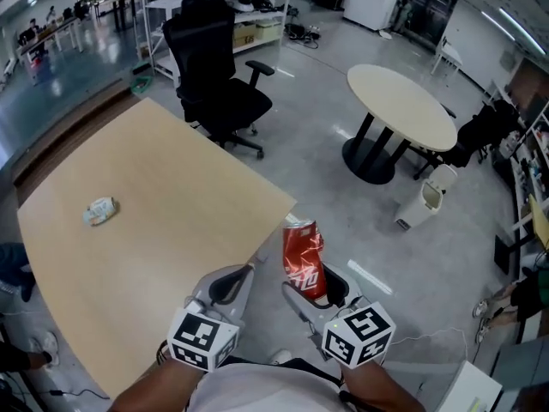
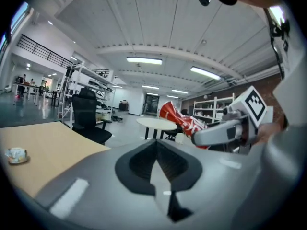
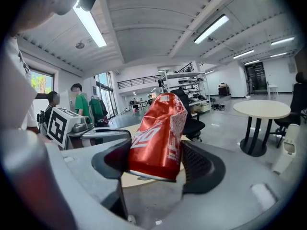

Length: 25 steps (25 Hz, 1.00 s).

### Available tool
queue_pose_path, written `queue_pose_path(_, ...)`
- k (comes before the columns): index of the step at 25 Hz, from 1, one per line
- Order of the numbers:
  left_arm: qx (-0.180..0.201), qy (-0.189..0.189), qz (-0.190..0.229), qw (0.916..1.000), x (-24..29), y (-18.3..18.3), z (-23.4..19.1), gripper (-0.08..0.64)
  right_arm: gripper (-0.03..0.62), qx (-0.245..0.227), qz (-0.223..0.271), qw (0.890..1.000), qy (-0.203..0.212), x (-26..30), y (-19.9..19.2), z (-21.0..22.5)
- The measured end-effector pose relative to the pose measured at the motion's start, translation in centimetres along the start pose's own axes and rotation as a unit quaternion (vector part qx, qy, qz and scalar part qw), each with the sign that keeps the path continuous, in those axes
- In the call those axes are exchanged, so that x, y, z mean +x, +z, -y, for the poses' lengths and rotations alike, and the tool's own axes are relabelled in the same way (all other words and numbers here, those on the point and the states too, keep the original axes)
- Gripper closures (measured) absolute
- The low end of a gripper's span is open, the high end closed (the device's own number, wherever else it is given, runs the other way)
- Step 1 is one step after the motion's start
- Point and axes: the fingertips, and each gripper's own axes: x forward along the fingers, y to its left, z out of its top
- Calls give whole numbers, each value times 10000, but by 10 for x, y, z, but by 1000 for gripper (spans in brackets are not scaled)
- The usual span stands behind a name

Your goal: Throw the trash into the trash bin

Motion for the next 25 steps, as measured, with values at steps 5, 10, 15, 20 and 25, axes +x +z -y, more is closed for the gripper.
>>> queue_pose_path(5, 169, -309, -9, 9994, 25, 6, 39, 552, 267, 90, 212, 9993, -311, -38, 0, 30)
queue_pose_path(10, 296, -584, -55, 9978, 44, 8, 81, 552, 267, 225, 302, 9974, -621, -80, -9, 57)
queue_pose_path(15, 394, -853, -56, 9956, 64, 9, 110, 552, 268, 327, 409, 9940, -962, -114, -15, 80)
queue_pose_path(20, 429, -1213, -76, 9917, 86, 4, 156, 552, 268, 427, 518, 9890, -1320, -158, -31, 109)
queue_pose_path(25, 249, -1547, -184, 9875, 99, 4, 191, 552, 268, 583, 635, 9823, -1664, -197, -41, 125)
